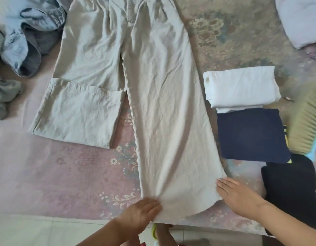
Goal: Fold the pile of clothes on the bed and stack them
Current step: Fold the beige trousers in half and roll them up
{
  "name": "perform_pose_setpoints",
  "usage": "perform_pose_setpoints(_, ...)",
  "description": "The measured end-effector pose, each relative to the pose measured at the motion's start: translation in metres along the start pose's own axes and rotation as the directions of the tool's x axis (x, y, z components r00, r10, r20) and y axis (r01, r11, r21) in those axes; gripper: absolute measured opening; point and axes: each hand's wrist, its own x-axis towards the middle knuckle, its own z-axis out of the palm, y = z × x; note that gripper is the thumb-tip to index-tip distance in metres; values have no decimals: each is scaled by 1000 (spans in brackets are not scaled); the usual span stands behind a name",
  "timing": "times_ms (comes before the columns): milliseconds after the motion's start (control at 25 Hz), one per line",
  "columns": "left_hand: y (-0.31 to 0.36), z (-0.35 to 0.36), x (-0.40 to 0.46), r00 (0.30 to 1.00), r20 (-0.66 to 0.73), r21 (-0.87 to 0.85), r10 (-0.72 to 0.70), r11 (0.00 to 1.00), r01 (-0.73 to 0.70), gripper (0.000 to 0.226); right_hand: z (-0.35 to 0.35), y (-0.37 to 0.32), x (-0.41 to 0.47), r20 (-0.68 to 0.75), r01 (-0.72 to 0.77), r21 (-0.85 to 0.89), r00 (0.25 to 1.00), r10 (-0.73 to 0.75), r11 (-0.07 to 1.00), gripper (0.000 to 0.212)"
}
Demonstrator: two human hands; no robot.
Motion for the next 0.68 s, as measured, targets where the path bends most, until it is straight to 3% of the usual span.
perform_pose_setpoints(80, -4, -15, 18, 950, -46, -324, -310, 904, 280, 27, -43, 9, 18, 111, -171, 160, 982, 155, 972, 30)
perform_pose_setpoints(160, -18, -35, 45, 749, 46, -593, -661, 585, 552, 23, -81, 32, 39, 210, -372, 409, 927, 311, 833, 27)
perform_pose_setpoints(200, -32, -46, 60, 640, 71, -654, -765, 449, 609, 18, -102, 46, 55, 220, -431, 507, 902, 371, 746, 26)
perform_pose_setpoints(240, -50, -59, 76, 553, 68, -686, -830, 364, 630, 16, -124, 61, 73, 204, -454, 566, 886, 417, 688, 25)
perform_pose_setpoints(360, -123, -90, 117, 352, -6, -785, -936, 222, 579, 11, -174, 107, 136, 16, -452, 587, 836, 548, 672, 21)
perform_pose_setpoints(480, -187, -88, 149, 114, 8, -892, -993, 45, 450, 11, -190, 137, 197, -184, -400, 722, 675, 714, 564, 29)
perform_pose_setpoints(560, -194, -78, 163, 88, 37, -864, -995, 12, 503, 28, -177, 146, 224, -167, -435, 771, 566, 807, 465, 40)
perform_pose_setpoints(680, -190, -67, 174, 138, -40, -772, -990, 118, 625, 33, -151, 150, 243, -98, -602, 663, 520, 848, 446, 36)
